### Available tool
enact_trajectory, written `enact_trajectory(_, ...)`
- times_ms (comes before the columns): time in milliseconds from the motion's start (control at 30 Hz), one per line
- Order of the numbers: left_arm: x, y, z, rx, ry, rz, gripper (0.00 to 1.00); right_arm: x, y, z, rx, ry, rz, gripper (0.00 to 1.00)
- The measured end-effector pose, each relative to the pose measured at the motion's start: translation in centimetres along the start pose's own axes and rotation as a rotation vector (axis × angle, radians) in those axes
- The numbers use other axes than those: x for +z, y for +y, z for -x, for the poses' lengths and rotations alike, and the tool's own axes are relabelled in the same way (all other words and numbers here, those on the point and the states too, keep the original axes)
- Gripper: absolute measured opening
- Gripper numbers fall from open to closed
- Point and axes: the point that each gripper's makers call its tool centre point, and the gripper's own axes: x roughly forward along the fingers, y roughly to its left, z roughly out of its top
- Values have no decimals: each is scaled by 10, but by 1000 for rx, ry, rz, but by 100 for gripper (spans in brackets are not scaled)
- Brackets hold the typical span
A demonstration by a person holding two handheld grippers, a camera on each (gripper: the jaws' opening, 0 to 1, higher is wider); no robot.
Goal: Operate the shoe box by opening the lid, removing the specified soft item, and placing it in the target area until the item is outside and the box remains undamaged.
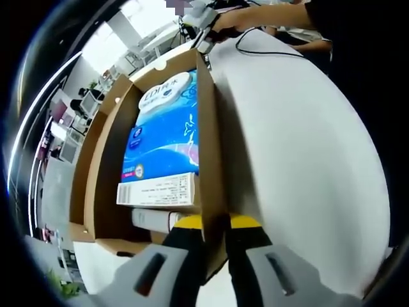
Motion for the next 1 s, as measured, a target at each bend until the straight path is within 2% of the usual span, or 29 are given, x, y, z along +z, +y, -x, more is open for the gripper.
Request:
enact_trajectory(67,0,0,0,2,1,0,10,-2,0,0,-14,-3,20,39)
enact_trajectory(100,0,0,0,3,3,-2,10,-2,-3,-1,-36,-7,74,39)
enact_trajectory(133,0,0,0,4,5,-4,10,-3,-1,0,-30,-9,40,39)
enact_trajectory(200,-1,-1,0,10,16,-9,11,-2,5,2,-30,-12,47,39)
enact_trajectory(300,0,1,-1,15,23,-9,11,4,8,9,-43,21,69,41)
enact_trajectory(333,0,1,-2,19,28,-14,11,22,14,18,-47,-31,97,41)
enact_trajectory(400,-1,1,-2,22,35,-17,12,44,25,34,-33,-48,103,41)
enact_trajectory(500,-1,2,-2,22,36,-14,12,71,38,51,-16,-21,133,44)
enact_trajectory(567,-1,1,-2,20,33,-18,12,92,56,61,16,-14,154,48)
enact_trajectory(633,-1,1,-2,21,32,-19,12,111,84,72,94,11,202,51)
enact_trajectory(700,-1,1,-2,22,32,-17,12,129,105,77,115,13,198,52)
enact_trajectory(733,-1,1,-2,24,33,-15,12,132,118,77,145,22,212,53)
enact_trajectory(767,-1,1,-2,25,35,-16,12,132,136,76,186,58,241,54)
enact_trajectory(833,-1,1,-2,26,34,-21,12,128,151,70,167,130,241,56)
enact_trajectory(900,-1,0,-1,25,32,-25,12,125,161,61,166,168,275,58)
enact_trajectory(1000,0,0,-1,28,31,-31,12,113,175,44,156,244,273,59)
